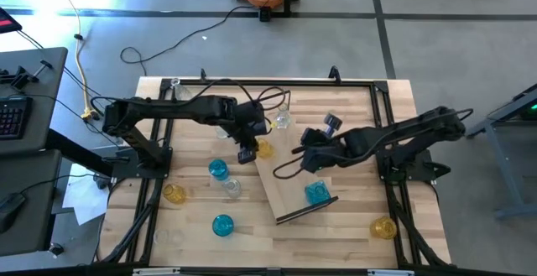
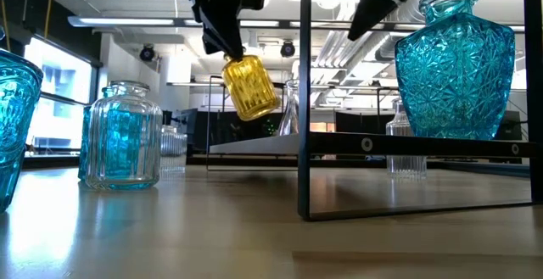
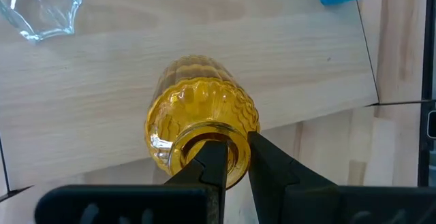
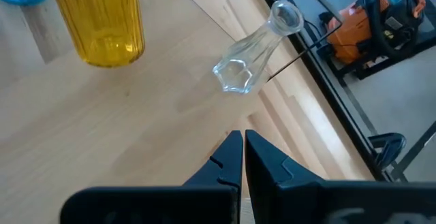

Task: Sort vases onto shelf
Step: Put the yellow crystal vase on the shelf

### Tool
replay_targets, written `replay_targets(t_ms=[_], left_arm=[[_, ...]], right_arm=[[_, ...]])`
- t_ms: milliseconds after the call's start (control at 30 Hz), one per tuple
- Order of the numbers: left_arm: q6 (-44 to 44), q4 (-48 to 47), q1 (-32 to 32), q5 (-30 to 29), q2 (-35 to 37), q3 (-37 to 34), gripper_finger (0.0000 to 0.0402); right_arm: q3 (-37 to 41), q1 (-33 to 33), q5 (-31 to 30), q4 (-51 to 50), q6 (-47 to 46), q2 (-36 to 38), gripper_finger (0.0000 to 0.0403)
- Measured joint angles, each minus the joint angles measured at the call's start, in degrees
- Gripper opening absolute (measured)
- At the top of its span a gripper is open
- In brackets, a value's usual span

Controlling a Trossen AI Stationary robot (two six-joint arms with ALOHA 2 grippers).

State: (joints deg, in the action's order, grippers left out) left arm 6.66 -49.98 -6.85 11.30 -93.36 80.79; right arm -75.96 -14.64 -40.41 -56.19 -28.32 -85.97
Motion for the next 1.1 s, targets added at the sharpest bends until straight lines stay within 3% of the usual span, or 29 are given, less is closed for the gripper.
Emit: replay_targets(t_ms=[200,533,667,900,1100], left_arm=[[-1.89,0.04,-0.41,-0.89,0.00,-0.02,0.0030],[-3.36,-2.57,-4.30,-0.19,-1.13,-0.13,0.0030],[-2.84,-5.34,-5.90,1.53,-3.97,0.95,0.0030],[0.70,-9.88,-6.58,6.41,-7.11,6.58,0.0031],[5.68,-9.75,-5.91,6.84,-6.97,11.11,0.0029]], right_arm=[[0.00,-0.64,-1.99,-0.13,0.37,1.51,0.0000],[0.00,5.88,-0.57,-0.01,7.91,7.18,0.0000],[-0.02,10.12,6.43,2.31,8.48,7.75,0.0000],[-0.02,16.21,26.66,13.35,7.69,8.06,0.0000],[-0.04,17.26,32.10,17.43,-0.12,10.32,0.0000]])
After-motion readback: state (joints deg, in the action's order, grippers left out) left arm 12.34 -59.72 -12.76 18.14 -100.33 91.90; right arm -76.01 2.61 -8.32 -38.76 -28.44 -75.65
